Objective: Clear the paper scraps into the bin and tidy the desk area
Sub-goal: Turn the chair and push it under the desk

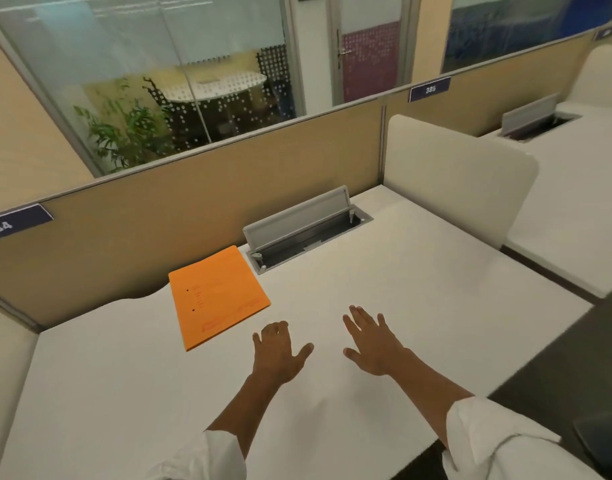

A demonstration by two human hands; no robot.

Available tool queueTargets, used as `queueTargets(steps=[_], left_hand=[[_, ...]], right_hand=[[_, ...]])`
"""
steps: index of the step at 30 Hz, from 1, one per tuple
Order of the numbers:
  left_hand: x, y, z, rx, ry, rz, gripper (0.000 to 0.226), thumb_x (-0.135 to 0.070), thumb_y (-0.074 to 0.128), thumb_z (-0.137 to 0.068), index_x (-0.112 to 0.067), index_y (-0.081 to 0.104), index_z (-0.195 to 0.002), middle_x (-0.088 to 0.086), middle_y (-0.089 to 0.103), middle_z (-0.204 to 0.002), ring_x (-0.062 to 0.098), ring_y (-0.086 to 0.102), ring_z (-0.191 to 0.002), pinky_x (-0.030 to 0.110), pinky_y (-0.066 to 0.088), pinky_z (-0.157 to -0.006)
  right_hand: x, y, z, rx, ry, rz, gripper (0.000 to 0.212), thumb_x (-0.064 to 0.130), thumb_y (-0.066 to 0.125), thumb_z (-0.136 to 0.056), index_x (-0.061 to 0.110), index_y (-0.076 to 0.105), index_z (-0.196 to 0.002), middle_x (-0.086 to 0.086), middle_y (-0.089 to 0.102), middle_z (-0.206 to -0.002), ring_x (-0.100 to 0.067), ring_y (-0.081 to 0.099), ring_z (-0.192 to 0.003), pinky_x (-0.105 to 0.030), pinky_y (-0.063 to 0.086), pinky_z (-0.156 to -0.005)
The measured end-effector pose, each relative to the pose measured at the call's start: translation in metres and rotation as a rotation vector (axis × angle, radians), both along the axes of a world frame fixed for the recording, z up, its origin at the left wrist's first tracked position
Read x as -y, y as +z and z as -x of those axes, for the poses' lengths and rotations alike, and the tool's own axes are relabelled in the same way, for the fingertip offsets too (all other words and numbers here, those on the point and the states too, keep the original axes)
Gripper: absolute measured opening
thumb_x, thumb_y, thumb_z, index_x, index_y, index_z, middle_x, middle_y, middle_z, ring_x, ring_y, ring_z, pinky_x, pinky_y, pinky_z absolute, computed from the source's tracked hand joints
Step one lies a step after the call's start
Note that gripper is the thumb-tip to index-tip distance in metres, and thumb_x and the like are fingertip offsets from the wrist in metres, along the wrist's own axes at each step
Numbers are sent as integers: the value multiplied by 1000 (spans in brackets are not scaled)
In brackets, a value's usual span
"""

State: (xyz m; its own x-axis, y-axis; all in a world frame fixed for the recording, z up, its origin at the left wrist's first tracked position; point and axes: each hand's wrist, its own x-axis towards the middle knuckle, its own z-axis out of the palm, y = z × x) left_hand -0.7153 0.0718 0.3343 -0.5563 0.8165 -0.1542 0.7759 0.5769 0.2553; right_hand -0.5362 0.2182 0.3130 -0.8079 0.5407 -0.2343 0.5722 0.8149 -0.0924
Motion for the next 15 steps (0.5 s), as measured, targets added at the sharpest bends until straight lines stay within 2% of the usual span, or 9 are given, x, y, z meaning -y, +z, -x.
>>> queueTargets(steps=[7,10,13,15], left_hand=[[6,33,-128,-41,-46,-56,91,-67,35,-92,-6,9,-154,14,12,-162,30,9,-150,51,9,-120],[6,46,-189,-29,-101,-60,92,-69,33,-92,-7,5,-155,14,6,-163,32,5,-150,48,11,-122],[4,56,-244,-12,-178,-109,86,-66,39,-92,-7,18,-152,13,22,-159,31,20,-147,45,29,-116],[-3,62,-277,-40,-271,-156,73,-61,44,-92,-8,35,-143,12,42,-145,26,38,-134,41,44,-103]], right_hand=[[17,29,-145,-21,-98,-41,73,50,31,-102,13,-3,-156,-10,-14,-164,-25,-11,-152,-54,3,-121],[23,47,-210,-35,-157,-48,74,50,32,-101,14,-3,-156,-9,-13,-164,-26,-10,-152,-55,3,-121],[29,58,-270,-44,-242,-43,76,51,35,-100,18,-3,-156,-7,-12,-165,-27,-6,-152,-56,4,-121],[33,67,-310,-68,-310,-25,76,50,40,-99,20,0,-156,-6,-4,-166,-28,2,-152,-56,10,-121]])
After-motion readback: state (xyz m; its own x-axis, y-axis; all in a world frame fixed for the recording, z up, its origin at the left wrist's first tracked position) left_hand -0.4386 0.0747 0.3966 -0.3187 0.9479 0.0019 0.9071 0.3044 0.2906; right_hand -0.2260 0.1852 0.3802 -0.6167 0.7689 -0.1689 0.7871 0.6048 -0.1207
